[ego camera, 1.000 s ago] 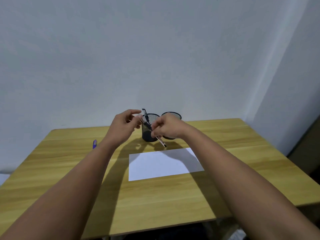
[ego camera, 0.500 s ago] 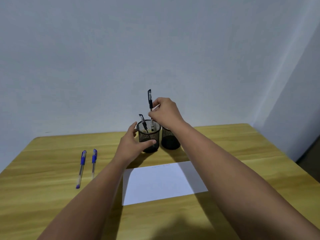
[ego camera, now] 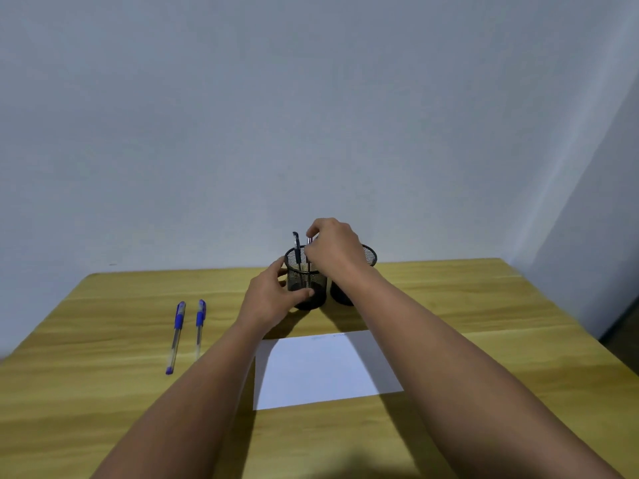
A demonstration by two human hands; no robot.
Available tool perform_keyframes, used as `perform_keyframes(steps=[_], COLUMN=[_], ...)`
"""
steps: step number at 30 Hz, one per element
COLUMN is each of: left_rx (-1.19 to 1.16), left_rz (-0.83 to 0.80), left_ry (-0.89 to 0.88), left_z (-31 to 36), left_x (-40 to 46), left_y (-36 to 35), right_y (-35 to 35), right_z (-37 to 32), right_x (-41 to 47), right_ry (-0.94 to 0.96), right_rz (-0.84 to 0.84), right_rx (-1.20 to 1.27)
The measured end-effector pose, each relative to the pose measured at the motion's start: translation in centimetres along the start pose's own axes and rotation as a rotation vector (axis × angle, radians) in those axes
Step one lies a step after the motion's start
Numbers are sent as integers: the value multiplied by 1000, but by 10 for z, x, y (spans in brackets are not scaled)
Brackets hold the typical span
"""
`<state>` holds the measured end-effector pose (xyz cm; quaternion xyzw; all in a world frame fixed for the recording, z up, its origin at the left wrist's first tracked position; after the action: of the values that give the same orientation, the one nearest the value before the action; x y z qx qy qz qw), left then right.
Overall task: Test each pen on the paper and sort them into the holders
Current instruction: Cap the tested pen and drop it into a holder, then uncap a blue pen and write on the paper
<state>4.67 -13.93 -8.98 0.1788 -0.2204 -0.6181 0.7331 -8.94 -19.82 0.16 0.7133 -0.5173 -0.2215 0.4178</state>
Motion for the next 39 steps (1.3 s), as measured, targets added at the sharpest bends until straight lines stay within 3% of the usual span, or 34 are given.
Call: perform_keyframes(steps=[7, 14, 21, 26, 33, 35, 39], left_rx=[240, 547, 617, 622, 622, 635, 695], left_rz=[99, 135, 160, 177, 228, 225, 157], left_ry=[69, 228, 320, 290, 211, 132, -41], left_z=[-2, -50, -99, -107, -95, -83, -46], left_x=[-30, -76, -99, -98, -104, -107, -105], left_y=[75, 139, 154, 156, 158, 154, 138], right_y=[6, -77, -182, -209, -189, -178, -146], right_z=[-43, -93, -102, -104, -107, -101, -86], right_x=[-19, -28, -44, -51, -48, -46, -53], right_ry=[46, 73, 25, -26, -1, 8, 57], right_rz=[12, -248, -484, -487, -467, -481, -569], right_rx=[66, 72, 3, -64, -122, -36, 363])
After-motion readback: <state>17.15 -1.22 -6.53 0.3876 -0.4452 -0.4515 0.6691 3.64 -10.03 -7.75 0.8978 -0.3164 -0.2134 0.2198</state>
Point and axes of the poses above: each hand's wrist, its own x-axis towards the middle knuckle, its own y-axis out of the back of the hand, z = x × y, the point moved 10 cm from there along x, towards the middle knuckle, and after that the axes turned 11 degrees about -z, right-handed, at the moved point
